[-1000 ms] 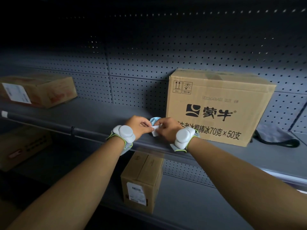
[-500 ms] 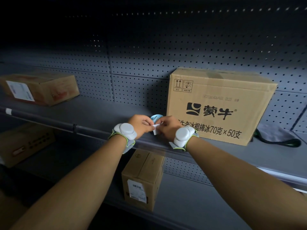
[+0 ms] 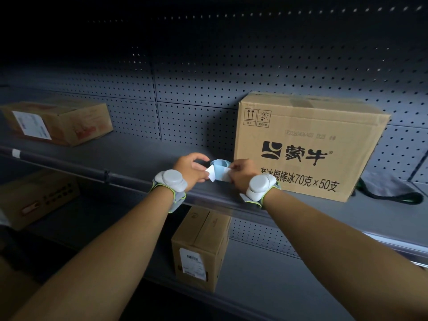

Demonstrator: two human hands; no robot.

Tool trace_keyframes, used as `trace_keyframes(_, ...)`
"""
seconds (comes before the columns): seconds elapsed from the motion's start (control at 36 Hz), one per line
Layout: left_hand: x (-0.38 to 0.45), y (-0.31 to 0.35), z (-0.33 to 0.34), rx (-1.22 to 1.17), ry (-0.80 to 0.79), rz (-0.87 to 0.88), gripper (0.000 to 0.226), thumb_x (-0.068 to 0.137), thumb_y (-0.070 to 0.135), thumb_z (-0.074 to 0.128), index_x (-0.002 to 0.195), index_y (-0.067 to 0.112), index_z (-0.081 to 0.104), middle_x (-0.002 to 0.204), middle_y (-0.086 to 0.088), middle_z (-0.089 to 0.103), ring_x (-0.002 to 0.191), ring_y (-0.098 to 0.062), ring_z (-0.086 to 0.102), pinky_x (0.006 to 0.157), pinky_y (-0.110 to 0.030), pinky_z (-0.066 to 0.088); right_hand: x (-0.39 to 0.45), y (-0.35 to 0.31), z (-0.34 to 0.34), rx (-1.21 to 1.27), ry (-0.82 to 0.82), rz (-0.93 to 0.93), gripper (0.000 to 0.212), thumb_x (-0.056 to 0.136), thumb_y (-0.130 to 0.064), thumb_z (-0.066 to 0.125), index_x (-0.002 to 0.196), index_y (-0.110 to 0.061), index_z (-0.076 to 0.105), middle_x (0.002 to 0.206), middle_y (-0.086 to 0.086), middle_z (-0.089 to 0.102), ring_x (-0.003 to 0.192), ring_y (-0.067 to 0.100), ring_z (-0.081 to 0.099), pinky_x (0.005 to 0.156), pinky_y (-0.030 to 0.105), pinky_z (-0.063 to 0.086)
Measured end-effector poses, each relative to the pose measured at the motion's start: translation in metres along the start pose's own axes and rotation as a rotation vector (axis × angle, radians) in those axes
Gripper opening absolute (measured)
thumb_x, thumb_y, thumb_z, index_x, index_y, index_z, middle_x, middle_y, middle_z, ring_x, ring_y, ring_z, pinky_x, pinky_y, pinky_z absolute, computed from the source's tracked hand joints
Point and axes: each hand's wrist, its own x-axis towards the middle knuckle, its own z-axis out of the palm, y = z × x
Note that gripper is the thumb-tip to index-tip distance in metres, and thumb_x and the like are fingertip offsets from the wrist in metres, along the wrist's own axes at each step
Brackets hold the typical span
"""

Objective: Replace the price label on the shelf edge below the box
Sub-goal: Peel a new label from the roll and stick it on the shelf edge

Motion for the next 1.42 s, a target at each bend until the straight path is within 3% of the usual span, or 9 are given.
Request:
trace_keyframes(0.19, -0.001, -0.004, -0.020, 0.074, 0.096, 0.022, 0.030, 0.081, -0.001, 0.067, 0.104, 0.017, 0.063, 0.090, -0.010, 0.069, 0.084, -0.027, 0.067, 0.077, -0.036, 0.058, -0.003, 0.004, -0.005, 0.012, 0.035, 0.107, 0.032, 0.084, -0.007, 0.055, 0.112, -0.011, 0.071, 0.120, 0.012, 0.068, 0.104, 0.034, 0.066, 0.085, 0.030, 0.051)
trace_keyframes(0.31, -0.009, 0.000, -0.022, 0.063, 0.127, 0.044, 0.018, 0.079, 0.008, 0.074, 0.093, 0.016, 0.066, 0.081, -0.004, 0.071, 0.074, -0.019, 0.068, 0.063, -0.025, 0.056, -0.012, 0.002, 0.002, 0.143, 0.017, 0.047, 0.033, 0.083, -0.006, 0.059, 0.115, -0.016, 0.065, 0.103, 0.017, 0.071, 0.089, 0.038, 0.069, 0.081, 0.049, 0.057)
trace_keyframes(0.39, -0.014, 0.002, -0.016, 0.063, 0.144, 0.081, 0.017, 0.073, 0.020, 0.081, 0.082, 0.017, 0.067, 0.073, -0.005, 0.070, 0.064, -0.014, 0.065, 0.059, -0.024, 0.053, -0.021, -0.006, 0.005, 0.336, 0.061, 0.089, 0.013, 0.090, -0.016, 0.057, 0.098, -0.017, 0.066, 0.080, 0.014, 0.072, 0.061, 0.030, 0.067, 0.064, 0.043, 0.059)
trace_keyframes(0.47, -0.019, 0.003, -0.010, 0.074, 0.136, 0.118, 0.021, 0.069, 0.030, 0.084, 0.074, 0.019, 0.067, 0.067, -0.005, 0.068, 0.062, -0.015, 0.063, 0.061, -0.027, 0.052, -0.027, -0.016, -0.001, 0.684, -0.012, 0.281, 0.037, 0.097, -0.031, 0.050, 0.097, 0.003, 0.064, 0.060, 0.015, 0.067, 0.040, 0.024, 0.059, 0.042, 0.028, 0.051)
trace_keyframes(0.56, -0.024, 0.005, -0.004, 0.080, 0.130, 0.148, 0.024, 0.066, 0.037, 0.085, 0.070, 0.022, 0.067, 0.067, -0.002, 0.067, 0.062, -0.015, 0.061, 0.067, -0.031, 0.053, -0.038, -0.020, -0.011, 0.762, -0.216, 0.369, 0.035, 0.096, -0.034, 0.049, 0.092, -0.003, 0.063, 0.059, 0.009, 0.069, 0.049, 0.023, 0.065, 0.052, 0.027, 0.053)
trace_keyframes(0.75, -0.041, 0.013, 0.016, 0.087, 0.078, 0.214, 0.027, 0.067, 0.034, 0.085, 0.073, 0.013, 0.068, 0.069, -0.005, 0.066, 0.064, -0.020, 0.061, 0.072, -0.040, 0.055, -0.070, -0.006, -0.032, 0.979, -0.245, 0.351, 0.014, 0.089, -0.010, 0.053, 0.092, -0.004, 0.065, 0.076, 0.009, 0.068, 0.064, 0.016, 0.066, 0.063, 0.025, 0.057)
trace_keyframes(1.0, -0.067, 0.016, 0.066, 0.094, -0.135, 0.307, 0.024, 0.069, 0.029, 0.084, 0.076, 0.011, 0.068, 0.071, -0.013, 0.068, 0.064, -0.024, 0.064, 0.064, -0.029, 0.054, -0.125, 0.030, -0.060, 1.056, -0.023, 0.310, 0.021, 0.087, 0.014, 0.051, 0.097, -0.003, 0.057, 0.087, 0.014, 0.063, 0.079, 0.024, 0.064, 0.076, 0.030, 0.055)
trace_keyframes(1.22, -0.093, 0.008, 0.125, 0.037, -0.425, 0.094, 0.009, 0.076, 0.016, 0.077, 0.078, 0.022, 0.070, 0.074, -0.011, 0.072, 0.060, -0.013, 0.064, 0.070, -0.027, 0.054, -0.180, 0.070, -0.076, 0.814, 0.292, 0.416, 0.029, 0.081, 0.018, 0.058, 0.104, 0.001, 0.061, 0.084, 0.015, 0.059, 0.083, 0.030, 0.059, 0.079, 0.036, 0.054)
trace_keyframes(1.42, -0.136, 0.010, 0.170, -0.385, -0.491, -0.262, 0.012, 0.079, 0.018, 0.077, 0.086, 0.010, 0.071, 0.071, -0.004, 0.070, 0.060, -0.013, 0.066, 0.061, -0.023, 0.055, -0.209, 0.104, -0.082, 0.736, 0.351, 0.455, 0.036, 0.079, 0.020, 0.060, 0.108, 0.000, 0.063, 0.100, 0.020, 0.061, 0.092, 0.032, 0.060, 0.086, 0.040, 0.055)
